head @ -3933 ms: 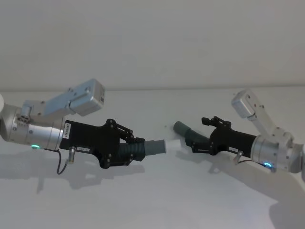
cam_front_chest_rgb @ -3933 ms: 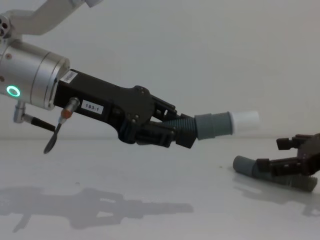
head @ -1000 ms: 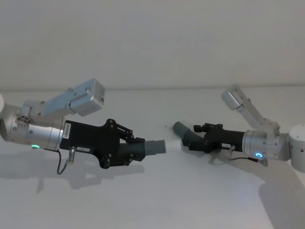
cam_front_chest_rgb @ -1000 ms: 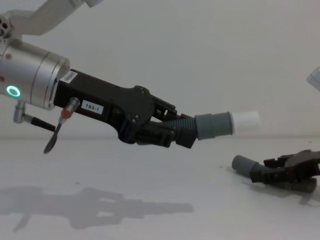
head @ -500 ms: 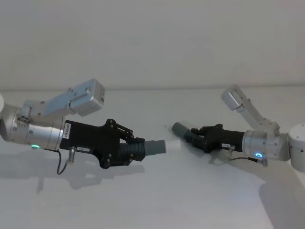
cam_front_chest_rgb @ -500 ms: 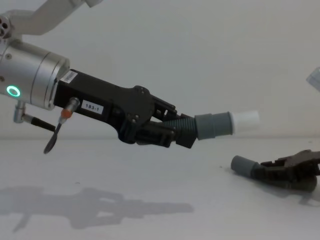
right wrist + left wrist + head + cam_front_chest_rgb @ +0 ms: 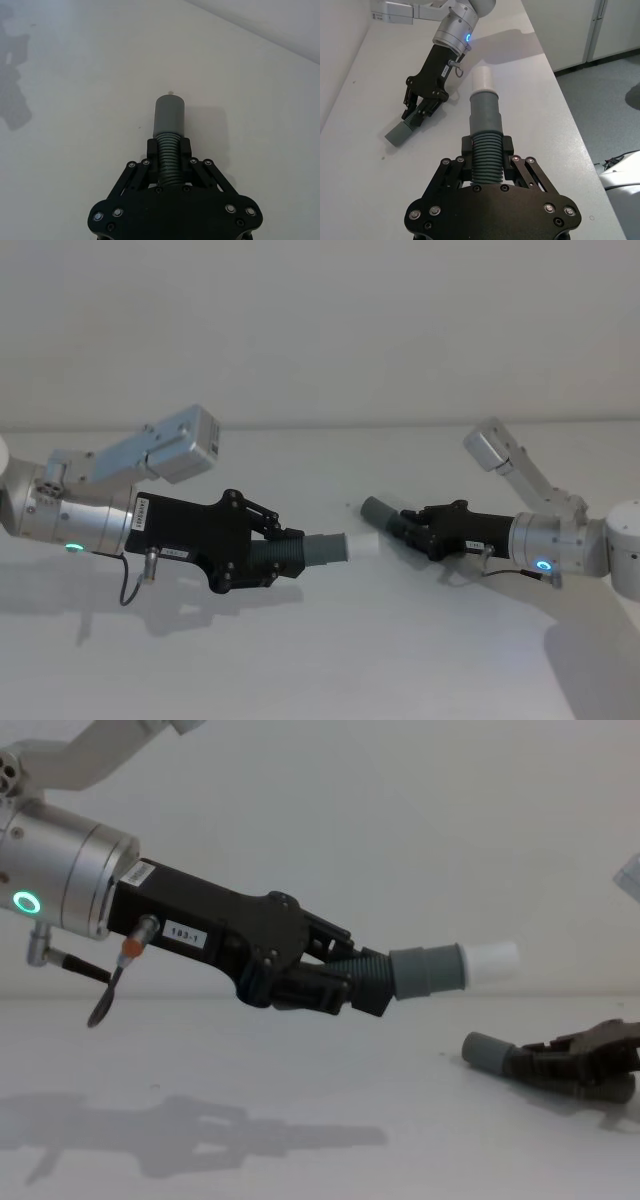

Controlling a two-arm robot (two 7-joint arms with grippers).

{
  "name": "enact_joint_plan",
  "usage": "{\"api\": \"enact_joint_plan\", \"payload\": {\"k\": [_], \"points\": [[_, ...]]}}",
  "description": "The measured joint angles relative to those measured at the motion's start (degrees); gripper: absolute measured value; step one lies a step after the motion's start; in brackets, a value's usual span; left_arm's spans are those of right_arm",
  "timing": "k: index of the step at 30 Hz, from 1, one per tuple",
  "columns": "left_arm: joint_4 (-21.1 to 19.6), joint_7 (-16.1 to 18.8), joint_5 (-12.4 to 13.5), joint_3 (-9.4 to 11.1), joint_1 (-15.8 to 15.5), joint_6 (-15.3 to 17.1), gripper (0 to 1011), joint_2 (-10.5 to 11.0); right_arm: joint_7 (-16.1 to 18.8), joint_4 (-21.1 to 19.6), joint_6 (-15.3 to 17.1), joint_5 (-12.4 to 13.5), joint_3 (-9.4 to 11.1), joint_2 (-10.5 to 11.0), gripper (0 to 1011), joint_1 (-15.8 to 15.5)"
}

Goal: Use both hands to pick up one end of the pipe from the table, align the ends, and insert them.

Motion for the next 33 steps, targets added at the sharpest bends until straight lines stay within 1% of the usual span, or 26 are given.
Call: {"api": "enact_joint_plan", "payload": {"k": [5, 8, 11, 12, 14, 15, 16, 17, 18, 19, 21, 24, 27, 28, 31, 32, 33], "points": [[0.00, 0.00, 0.00, 0.00, 0.00, 0.00, 301, 0.00, 0.40, -1.16, -0.24, -0.56, -0.61, 1.01, 225, 0.03], [0.00, 0.00, 0.00, 0.00, 0.00, 0.00, 301, 0.00, 0.80, -2.55, -0.46, -1.21, -1.03, 2.08, 225, 0.04], [0.00, 0.00, 0.00, 0.00, 0.00, 0.00, 301, 0.00, 1.10, -4.63, -0.55, -1.98, -1.43, 3.62, 226, -0.12], [0.00, 0.00, 0.00, 0.00, 0.00, 0.00, 301, 0.00, 1.25, -5.83, -0.55, -2.34, -1.60, 4.50, 226, -0.29], [0.00, 0.00, 0.00, 0.00, 0.00, 0.00, 301, 0.00, 1.36, -7.23, -0.54, -2.75, -1.75, 5.54, 224, -0.50], [0.00, 0.00, 0.00, 0.00, 0.00, 0.00, 301, 0.00, 1.44, -8.60, -0.49, -3.15, -1.87, 6.53, 225, -0.74], [0.00, 0.00, -0.01, 0.00, 0.00, 0.00, 301, 0.00, 1.44, -8.60, -0.49, -3.15, -1.87, 6.53, 224, -0.74], [0.00, 0.00, 0.00, 0.00, 0.00, 0.00, 301, 0.00, 1.58, -9.95, -0.38, -3.67, -1.96, 7.59, 224, -1.00], [0.00, 0.00, 0.00, 0.00, 0.00, 0.00, 301, 0.00, 1.66, -10.64, -0.34, -3.86, -1.99, 8.11, 225, -1.12], [0.00, 0.00, 0.00, 0.00, 0.00, 0.00, 301, 0.00, 1.78, -12.27, -0.21, -4.29, -2.05, 9.37, 225, -1.42], [0.00, 0.00, 0.00, 0.00, 0.00, 0.00, 301, 0.00, 1.88, -13.70, -0.13, -4.70, -2.09, 10.48, 223, -1.66], [0.00, 0.00, 0.00, 0.00, 0.00, 0.00, 301, 0.00, 2.38, -17.57, -0.01, -5.90, -2.11, 13.59, 224, -2.23], [0.00, 0.00, 0.00, 0.00, 0.00, 0.00, 301, 0.00, 2.85, -19.67, 0.00, -6.73, -2.11, 15.31, 224, -2.46], [0.00, 0.00, 0.00, 0.00, 0.00, 0.00, 301, 0.00, 3.27, -21.31, -0.04, -7.31, -2.11, 16.67, 223, -2.59], [0.00, 0.00, 0.00, 0.01, 0.00, 0.00, 301, 0.00, 3.89, -23.28, -0.20, -8.00, -2.11, 18.27, 223, -2.66], [-0.01, 0.00, 0.00, 0.00, 0.00, 0.00, 301, 0.00, 4.50, -24.77, -0.47, -8.46, -2.09, 19.44, 225, -2.66], [0.00, 0.00, 0.00, 0.00, 0.00, 0.00, 301, 0.00, 4.75, -25.37, -0.60, -8.65, -2.09, 20.04, 225, -2.65]]}}
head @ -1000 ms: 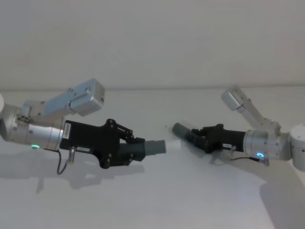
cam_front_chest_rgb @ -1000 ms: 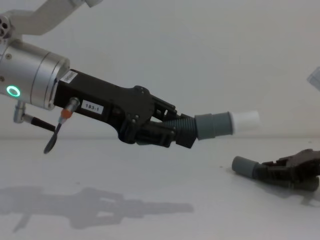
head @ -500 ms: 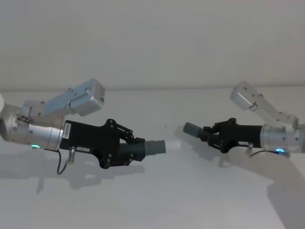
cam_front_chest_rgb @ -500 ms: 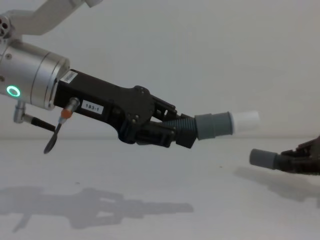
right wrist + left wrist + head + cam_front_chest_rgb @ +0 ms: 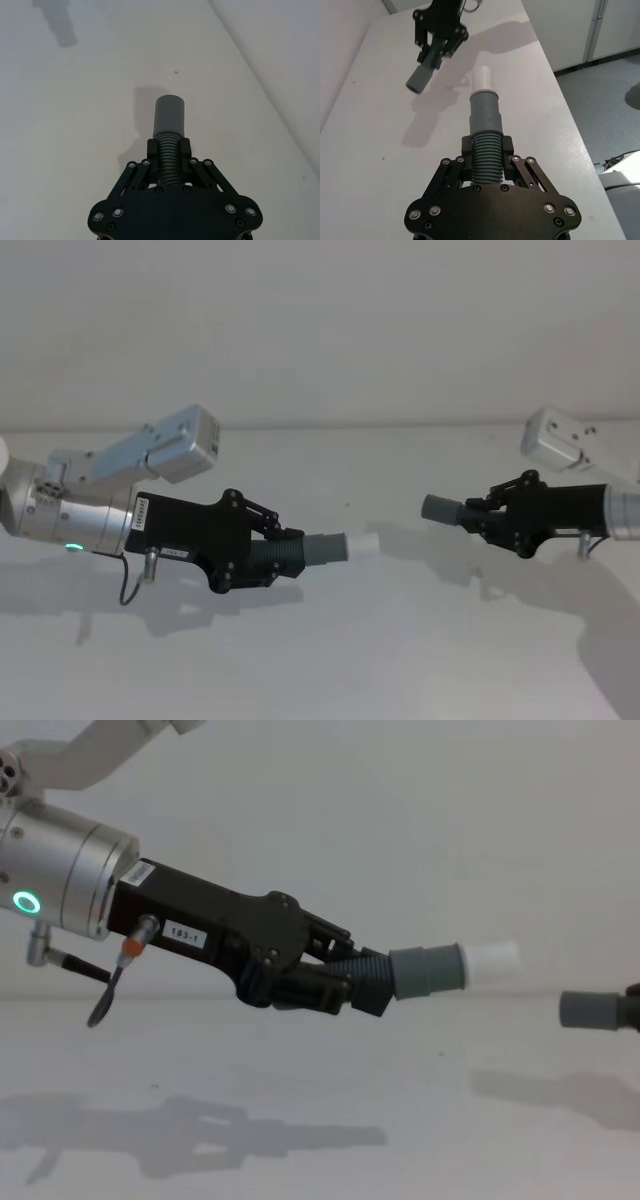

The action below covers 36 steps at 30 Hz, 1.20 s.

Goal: Use both hands to pick up one end of the pipe from the table, align the ends, and insert them.

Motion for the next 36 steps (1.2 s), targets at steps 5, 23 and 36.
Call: {"api": "enact_joint_plan", "payload": {"k": [5, 23, 36], "points": [[0.00, 0.00, 0.00, 0.00, 0.00, 0.00, 301, 0.00, 2.27, -4.01, -1.03, -1.09, 0.00, 2.84, 223, 0.50], [0.00, 0.00, 0.00, 0.00, 0.00, 0.00, 301, 0.00, 11.93, -14.63, -1.44, -1.68, -1.77, 6.96, 224, 4.97], [0.00, 0.00, 0.00, 0.00, 0.00, 0.00, 301, 0.00, 16.88, -18.37, 0.91, -1.53, -3.60, 7.20, 224, 8.55]]}}
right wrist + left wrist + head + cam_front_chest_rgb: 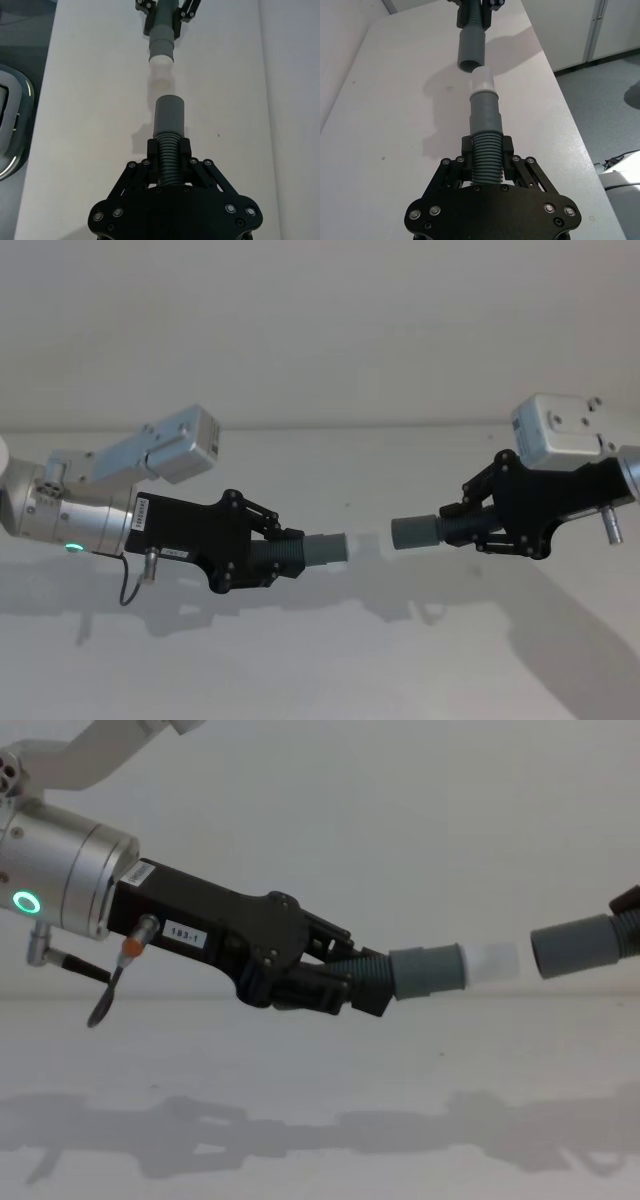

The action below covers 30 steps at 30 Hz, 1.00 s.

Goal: Use both hands to pick up one end of the pipe from the table, align the ends, and insert them.

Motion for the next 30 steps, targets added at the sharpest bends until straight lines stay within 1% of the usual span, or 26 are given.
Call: {"api": "enact_joint_plan", "payload": {"k": [4, 14, 30], "points": [[0.00, 0.00, 0.00, 0.00, 0.00, 0.00, 301, 0.00, 0.95, -0.62, 0.64, 0.22, -0.35, -0.15, 223, 0.93], [0.00, 0.00, 0.00, 0.00, 0.00, 0.00, 301, 0.00, 2.11, -1.45, 1.70, 0.87, -0.99, -0.34, 223, 2.12], [0.00, 0.00, 0.00, 0.00, 0.00, 0.00, 301, 0.00, 2.75, -1.85, 3.13, 1.63, -2.01, -0.43, 224, 2.87]]}}
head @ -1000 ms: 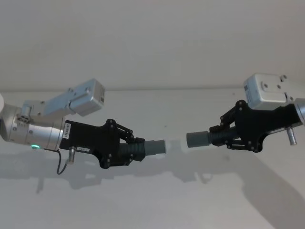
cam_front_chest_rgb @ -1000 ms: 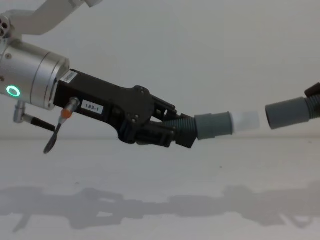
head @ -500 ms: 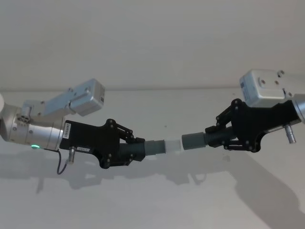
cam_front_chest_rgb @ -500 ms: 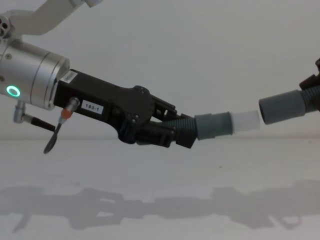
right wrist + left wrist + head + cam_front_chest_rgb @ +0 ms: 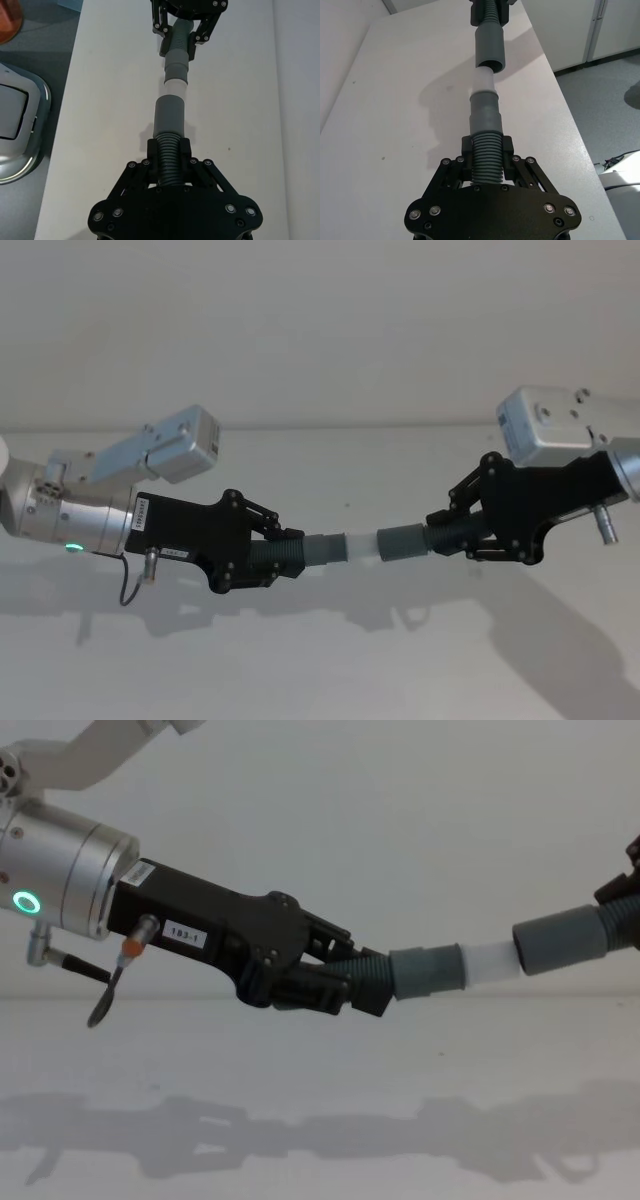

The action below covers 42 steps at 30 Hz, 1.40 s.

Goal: Use both hands to pick up one end of the pipe from the table, align the ends, and insert them.

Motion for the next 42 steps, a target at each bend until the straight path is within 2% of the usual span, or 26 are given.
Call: {"api": "enact_joint_plan", "payload": {"k": [42], "points": [[0.00, 0.00, 0.00, -0.01, 0.00, 0.00, 301, 0.00, -1.79, 1.59, -0.02, 2.86, -1.29, 0.17, 224, -0.20]]}}
